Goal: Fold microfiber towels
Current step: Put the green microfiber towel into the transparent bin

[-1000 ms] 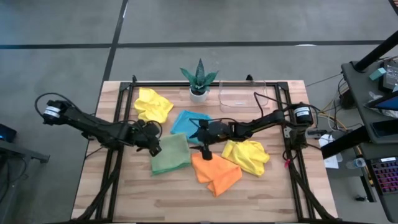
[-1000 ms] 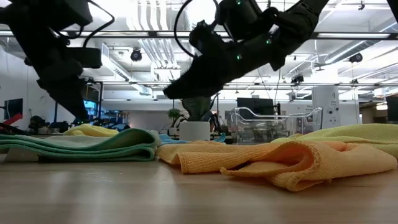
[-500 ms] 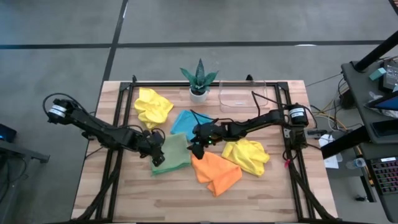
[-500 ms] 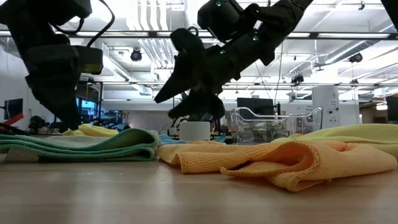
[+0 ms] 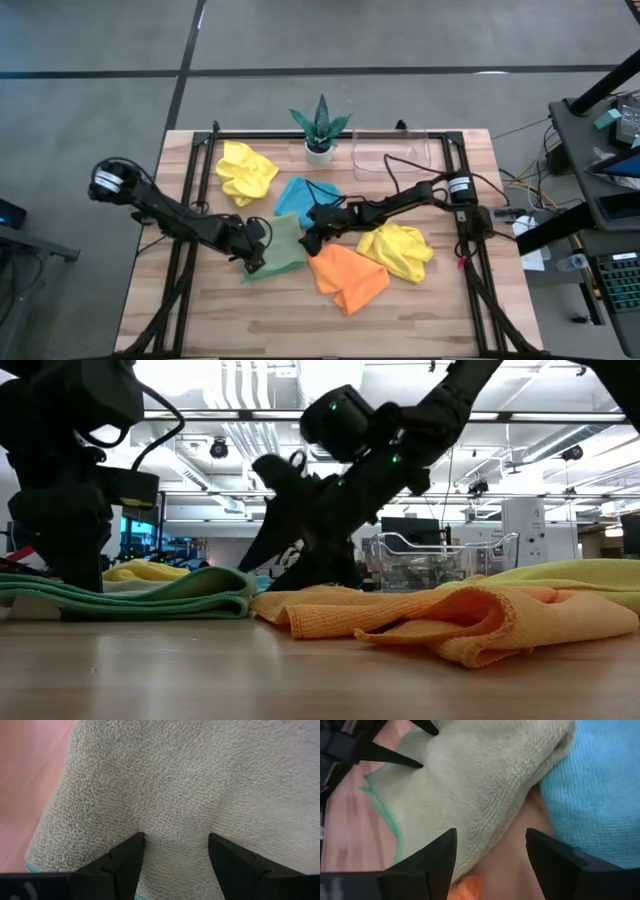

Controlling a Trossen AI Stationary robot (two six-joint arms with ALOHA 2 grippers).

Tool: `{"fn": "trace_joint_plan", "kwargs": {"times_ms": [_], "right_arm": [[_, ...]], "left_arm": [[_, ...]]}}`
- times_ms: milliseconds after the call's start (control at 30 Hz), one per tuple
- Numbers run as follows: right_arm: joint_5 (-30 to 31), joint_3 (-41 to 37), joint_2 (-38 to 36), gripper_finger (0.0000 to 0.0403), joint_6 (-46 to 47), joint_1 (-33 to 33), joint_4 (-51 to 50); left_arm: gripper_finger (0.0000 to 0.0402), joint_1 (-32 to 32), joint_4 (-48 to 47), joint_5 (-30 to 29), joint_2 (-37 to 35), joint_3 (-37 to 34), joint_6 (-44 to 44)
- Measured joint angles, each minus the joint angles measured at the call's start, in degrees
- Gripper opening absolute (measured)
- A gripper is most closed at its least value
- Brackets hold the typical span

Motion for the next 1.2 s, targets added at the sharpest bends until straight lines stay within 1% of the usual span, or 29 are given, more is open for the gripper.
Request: {"fn": "trace_joint_plan", "kwargs": {"times_ms": [167, 400, 567, 733, 867, 1200], "right_arm": [[-0.24, 3.31, 3.55, 0.0226, 0.51, 0.02, 0.39], [-4.19, 10.02, 8.3, 0.0226, -0.62, 0.13, -0.02], [-4.87, 13.08, 9.52, 0.0226, -2.85, 0.13, -0.83], [-4.76, 13.86, 9.53, 0.0221, -4.04, 0.13, -0.85], [-4.55, 13.83, 9.77, 0.0195, -3.98, 0.13, -0.92], [-4.52, 13.81, 9.77, 0.0093, -4.63, 0.11, -1.32]], "left_arm": [[0.0207, 0.0, 0.12, -0.08, 0.74, 0.07, -0.04], [0.0207, 0.0, 0.02, -0.08, 0.5, 0.12, -0.01], [0.0207, 0.0, 0.07, -0.13, 0.5, 0.15, -0.13], [0.0207, 0.0, 0.34, -0.36, 0.48, 0.15, -0.13], [0.0207, 0.0, 0.41, -0.4, 0.48, 0.15, -0.04], [0.0207, 0.0, 0.56, -0.59, 0.48, 0.15, 0.0]]}}
